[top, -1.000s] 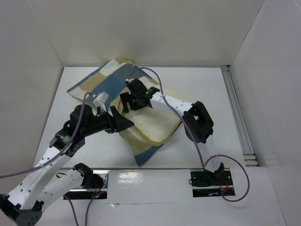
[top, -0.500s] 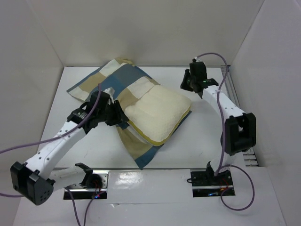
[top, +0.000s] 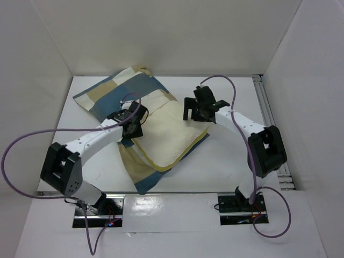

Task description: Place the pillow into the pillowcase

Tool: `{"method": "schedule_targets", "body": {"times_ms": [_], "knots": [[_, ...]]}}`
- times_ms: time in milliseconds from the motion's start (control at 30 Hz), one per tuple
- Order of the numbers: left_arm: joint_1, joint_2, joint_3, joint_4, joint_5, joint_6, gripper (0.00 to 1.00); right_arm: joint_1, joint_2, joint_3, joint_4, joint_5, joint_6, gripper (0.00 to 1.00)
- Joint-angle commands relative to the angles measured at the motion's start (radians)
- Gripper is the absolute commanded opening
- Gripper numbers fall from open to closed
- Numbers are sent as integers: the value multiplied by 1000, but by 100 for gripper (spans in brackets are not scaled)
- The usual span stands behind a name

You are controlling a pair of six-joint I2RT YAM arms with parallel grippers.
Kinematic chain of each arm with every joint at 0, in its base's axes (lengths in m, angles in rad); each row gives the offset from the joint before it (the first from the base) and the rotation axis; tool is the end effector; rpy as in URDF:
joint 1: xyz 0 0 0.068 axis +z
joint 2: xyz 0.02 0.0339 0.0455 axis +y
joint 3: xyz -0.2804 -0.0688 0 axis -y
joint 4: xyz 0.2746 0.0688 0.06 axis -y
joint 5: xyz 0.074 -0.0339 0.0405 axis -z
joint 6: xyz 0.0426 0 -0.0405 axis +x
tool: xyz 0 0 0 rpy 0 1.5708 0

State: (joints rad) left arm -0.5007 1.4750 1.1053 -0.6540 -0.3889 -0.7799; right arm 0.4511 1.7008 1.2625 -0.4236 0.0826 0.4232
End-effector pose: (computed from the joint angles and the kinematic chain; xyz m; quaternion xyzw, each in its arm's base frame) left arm 0.2972 -0.1442 0.2525 -0.1831 0.9282 -0.0092 0.3237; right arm 0.3672 0.1740 0.2409 0.0013 0.9371 0.1117 0.3306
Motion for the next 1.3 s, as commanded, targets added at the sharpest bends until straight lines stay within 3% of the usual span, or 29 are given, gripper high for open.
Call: {"method": "schedule_targets", "body": {"times_ms": [0,133,233,267,333,433,467,533,567,700,733,767,833,867,967,1200,1267], "knots": [[-13,66,53,-51,-230,28,51,-17,-139,-40,-33,5,12,98],[-13,111,111,-150,-315,-101,46,-66,-230,-130,-75,-21,35,99],[-24,81,99,-72,-199,-17,48,-89,-271,-233,-23,-130,54,99],[-24,80,88,-17,-170,2,54,-89,-280,-256,3,-167,71,99],[-24,100,105,-16,-140,14,56,-89,-253,-291,96,-298,80,99],[-3,174,188,-123,-140,-42,42,-28,-163,-301,199,-374,104,93],[-2,174,206,-139,-140,-42,41,-8,-139,-301,219,-388,115,49],[-2,139,248,-139,-113,-18,41,87,-93,-269,236,-400,115,13],[-2,122,263,-148,-66,25,43,125,-93,-268,247,-386,115,0],[-2,82,399,-197,86,111,57,345,-122,-265,295,-395,115,0],[-2,100,424,-219,111,111,60,383,-131,-265,295,-396,106,4],[-2,114,447,-267,145,111,63,434,-151,-253,251,-386,71,23],[-2,140,473,-312,154,111,68,449,-196,-265,194,-280,57,94],[-2,149,464,-312,163,111,70,440,-267,-282,160,-238,57,100],[-12,150,404,-312,192,90,74,340,-401,-351,119,-169,57,100],[-101,150,311,-179,353,42,84,109,-466,-413,28,-104,117,100],[-114,223,310,-168,341,-1,85,68,-478,-434,28,-137,126,100]]}}
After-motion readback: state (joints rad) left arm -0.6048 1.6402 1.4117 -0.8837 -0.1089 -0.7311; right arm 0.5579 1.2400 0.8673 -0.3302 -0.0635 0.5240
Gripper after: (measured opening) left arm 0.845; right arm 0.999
